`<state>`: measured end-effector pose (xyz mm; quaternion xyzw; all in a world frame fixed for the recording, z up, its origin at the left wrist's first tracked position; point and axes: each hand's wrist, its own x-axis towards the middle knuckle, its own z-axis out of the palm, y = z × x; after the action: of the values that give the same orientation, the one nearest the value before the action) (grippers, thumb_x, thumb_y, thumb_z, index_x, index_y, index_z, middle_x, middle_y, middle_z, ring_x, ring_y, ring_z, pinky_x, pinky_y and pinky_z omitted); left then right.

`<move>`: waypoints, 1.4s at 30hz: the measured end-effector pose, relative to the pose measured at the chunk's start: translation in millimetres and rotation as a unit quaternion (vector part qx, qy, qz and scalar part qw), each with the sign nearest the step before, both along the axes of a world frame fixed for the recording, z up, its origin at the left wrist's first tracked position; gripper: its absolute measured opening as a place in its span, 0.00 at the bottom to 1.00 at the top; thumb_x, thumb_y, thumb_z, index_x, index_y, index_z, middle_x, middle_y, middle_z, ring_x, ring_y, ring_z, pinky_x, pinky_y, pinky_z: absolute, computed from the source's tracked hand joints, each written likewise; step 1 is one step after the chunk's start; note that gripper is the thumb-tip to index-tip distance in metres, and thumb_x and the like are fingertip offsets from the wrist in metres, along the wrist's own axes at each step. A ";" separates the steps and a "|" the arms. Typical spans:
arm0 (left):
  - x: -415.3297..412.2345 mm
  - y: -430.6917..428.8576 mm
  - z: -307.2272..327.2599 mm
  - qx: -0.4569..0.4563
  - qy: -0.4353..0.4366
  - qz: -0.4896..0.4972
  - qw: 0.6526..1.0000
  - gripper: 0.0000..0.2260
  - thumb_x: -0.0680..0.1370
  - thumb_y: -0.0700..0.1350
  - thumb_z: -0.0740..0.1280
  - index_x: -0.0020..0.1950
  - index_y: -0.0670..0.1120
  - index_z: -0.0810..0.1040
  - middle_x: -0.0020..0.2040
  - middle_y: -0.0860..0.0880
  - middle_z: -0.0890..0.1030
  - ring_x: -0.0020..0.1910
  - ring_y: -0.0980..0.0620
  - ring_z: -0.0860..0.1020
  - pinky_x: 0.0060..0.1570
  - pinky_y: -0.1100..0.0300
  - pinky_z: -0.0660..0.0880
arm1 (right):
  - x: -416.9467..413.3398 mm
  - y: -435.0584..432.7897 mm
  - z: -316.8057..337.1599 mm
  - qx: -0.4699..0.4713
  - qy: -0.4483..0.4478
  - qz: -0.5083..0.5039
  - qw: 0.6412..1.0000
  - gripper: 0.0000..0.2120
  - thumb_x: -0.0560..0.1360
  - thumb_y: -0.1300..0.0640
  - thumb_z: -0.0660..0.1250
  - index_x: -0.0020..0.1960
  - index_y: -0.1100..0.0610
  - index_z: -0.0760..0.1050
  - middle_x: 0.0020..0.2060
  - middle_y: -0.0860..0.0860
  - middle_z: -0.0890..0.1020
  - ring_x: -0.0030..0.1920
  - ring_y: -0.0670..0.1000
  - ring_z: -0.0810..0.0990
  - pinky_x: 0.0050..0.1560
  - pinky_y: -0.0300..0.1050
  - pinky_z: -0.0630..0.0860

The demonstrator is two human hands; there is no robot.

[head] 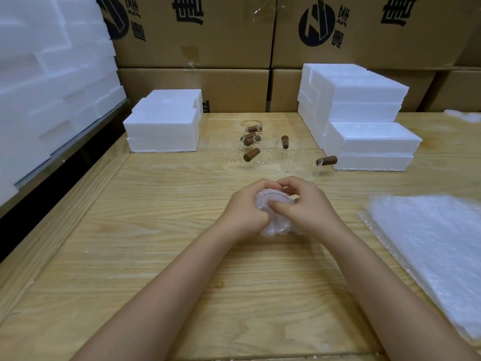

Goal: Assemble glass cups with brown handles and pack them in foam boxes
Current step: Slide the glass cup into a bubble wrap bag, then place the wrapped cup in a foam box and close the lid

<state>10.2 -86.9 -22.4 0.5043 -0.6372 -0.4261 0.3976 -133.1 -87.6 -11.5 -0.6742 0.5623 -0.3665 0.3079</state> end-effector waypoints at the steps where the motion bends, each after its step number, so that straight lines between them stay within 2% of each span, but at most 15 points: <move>1: -0.8 -1.4 -0.4 0.003 -0.007 0.033 0.999 0.20 0.69 0.31 0.65 0.48 0.56 0.81 0.48 0.54 0.84 0.48 0.55 0.82 0.45 0.62 0.80 | -0.3 1.2 1.3 0.015 -0.008 0.022 1.000 0.17 0.69 0.55 0.72 0.55 0.42 0.74 0.47 0.40 0.78 0.45 0.38 0.78 0.33 0.27 0.70; 3: -1.3 -3.2 0.2 0.015 -0.002 0.092 0.996 0.17 0.69 0.34 0.66 0.43 0.57 0.81 0.43 0.55 0.84 0.44 0.57 0.82 0.35 0.67 0.77 | -1.1 3.2 3.0 0.026 0.020 0.043 0.999 0.26 0.69 0.49 0.72 0.65 0.42 0.69 0.49 0.39 0.75 0.47 0.39 0.77 0.37 0.29 0.69; 5: 0.4 -3.3 0.3 0.017 0.009 0.126 0.992 0.16 0.69 0.34 0.65 0.42 0.56 0.80 0.41 0.55 0.83 0.42 0.56 0.81 0.32 0.68 0.75 | -1.2 3.7 1.9 0.012 0.066 0.022 0.998 0.30 0.69 0.45 0.72 0.68 0.43 0.67 0.50 0.43 0.74 0.48 0.43 0.76 0.41 0.31 0.68; 8: 3.0 -1.7 3.5 0.026 0.026 0.116 0.993 0.12 0.69 0.37 0.66 0.47 0.51 0.81 0.45 0.50 0.84 0.48 0.49 0.82 0.44 0.58 0.79 | 1.6 3.5 -0.1 -0.009 0.061 -0.038 0.997 0.18 0.69 0.45 0.71 0.58 0.45 0.74 0.44 0.45 0.78 0.42 0.43 0.77 0.39 0.32 0.71; 10: 7.7 -0.4 7.0 0.054 0.078 0.042 0.995 0.15 0.68 0.44 0.67 0.53 0.45 0.82 0.49 0.44 0.84 0.52 0.46 0.82 0.52 0.52 0.78 | 0.1 0.3 -1.7 -0.008 0.032 -0.058 0.998 0.11 0.69 0.46 0.71 0.49 0.46 0.77 0.40 0.45 0.79 0.37 0.41 0.77 0.32 0.31 0.71; 13: 20.6 -1.1 1.9 0.060 0.127 -0.115 0.983 0.23 0.69 0.46 0.69 0.64 0.44 0.76 0.58 0.45 0.81 0.57 0.50 0.80 0.54 0.59 0.77 | -5.6 -5.0 -1.2 -0.002 -0.028 -0.072 0.997 0.09 0.68 0.44 0.73 0.40 0.48 0.79 0.34 0.48 0.81 0.29 0.38 0.77 0.26 0.28 0.67; 15: 25.5 -0.7 -3.9 0.040 0.067 -0.160 0.984 0.30 0.67 0.44 0.74 0.68 0.47 0.70 0.61 0.51 0.77 0.60 0.55 0.78 0.56 0.62 0.75 | -7.9 -7.4 -2.7 0.014 -0.072 -0.080 0.994 0.14 0.67 0.40 0.73 0.40 0.51 0.80 0.31 0.49 0.82 0.27 0.39 0.77 0.27 0.33 0.70; 18: 20.7 -0.8 -11.2 -0.014 -0.057 -0.089 0.994 0.32 0.65 0.49 0.80 0.64 0.54 0.68 0.58 0.57 0.77 0.57 0.58 0.77 0.56 0.63 0.75 | -7.4 -10.8 -8.1 0.021 -0.072 -0.078 0.994 0.18 0.67 0.38 0.72 0.37 0.53 0.80 0.28 0.46 0.81 0.28 0.42 0.77 0.32 0.41 0.73; 24: 8.3 -1.1 -16.1 -0.050 -0.126 -0.011 0.991 0.35 0.62 0.59 0.79 0.63 0.55 0.67 0.56 0.55 0.77 0.55 0.55 0.77 0.55 0.58 0.75 | -8.4 -9.7 -15.0 -0.038 -0.027 -0.124 0.991 0.23 0.74 0.38 0.64 0.29 0.53 0.73 0.23 0.44 0.75 0.26 0.41 0.73 0.30 0.36 0.67; 27: 9.8 0.3 -13.7 -0.034 -0.126 -0.036 0.991 0.38 0.60 0.62 0.78 0.65 0.57 0.66 0.60 0.58 0.75 0.59 0.56 0.75 0.58 0.60 0.72 | -13.5 -8.1 -9.0 -0.095 -0.037 -0.183 0.978 0.20 0.79 0.42 0.59 0.39 0.56 0.77 0.32 0.45 0.79 0.33 0.40 0.75 0.34 0.37 0.69; 29: 10.5 2.1 -7.2 -0.042 -0.084 -0.038 0.995 0.40 0.60 0.68 0.71 0.68 0.57 0.66 0.64 0.58 0.73 0.63 0.58 0.72 0.62 0.61 0.69 | -25.1 -12.2 3.1 -0.151 -0.111 -0.256 0.948 0.13 0.80 0.47 0.59 0.44 0.53 0.76 0.38 0.45 0.78 0.35 0.34 0.74 0.34 0.28 0.67; 32: 5.3 -3.7 8.9 -0.105 0.043 0.059 0.992 0.27 0.69 0.67 0.63 0.63 0.54 0.72 0.60 0.58 0.76 0.60 0.62 0.73 0.59 0.64 0.69 | -50.2 -27.8 20.1 -0.195 -0.227 -0.359 0.884 0.07 0.78 0.51 0.60 0.51 0.52 0.72 0.51 0.50 0.78 0.44 0.36 0.74 0.43 0.25 0.67; 35: -9.5 -20.9 29.0 -0.125 0.043 0.101 0.986 0.15 0.80 0.57 0.62 0.62 0.51 0.74 0.55 0.59 0.78 0.55 0.67 0.74 0.52 0.69 0.69 | -84.8 -62.6 33.4 -0.148 -0.263 -0.444 0.844 0.17 0.76 0.49 0.60 0.61 0.56 0.69 0.62 0.54 0.72 0.60 0.53 0.73 0.59 0.46 0.71; 39: -41.1 -42.1 47.9 -0.113 -0.001 0.054 0.992 0.17 0.82 0.53 0.60 0.66 0.46 0.73 0.60 0.53 0.78 0.58 0.59 0.74 0.56 0.64 0.69 | -147.2 -111.8 44.4 -0.017 -0.224 -0.541 0.810 0.26 0.75 0.46 0.59 0.69 0.57 0.62 0.70 0.54 0.64 0.69 0.58 0.65 0.65 0.48 0.63; 42: -62.4 -54.4 53.6 -0.082 -0.054 0.004 0.995 0.20 0.82 0.56 0.57 0.70 0.47 0.69 0.65 0.51 0.76 0.58 0.57 0.72 0.56 0.60 0.66 | -185.3 -130.2 32.6 0.057 -0.183 -0.544 0.817 0.37 0.72 0.39 0.61 0.73 0.56 0.55 0.72 0.55 0.61 0.71 0.59 0.61 0.68 0.51 0.60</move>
<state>-52.2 -141.3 31.2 0.4945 -0.6886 -0.3432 0.4043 -318.4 -217.7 21.1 -0.1600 0.7905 -0.5587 0.1933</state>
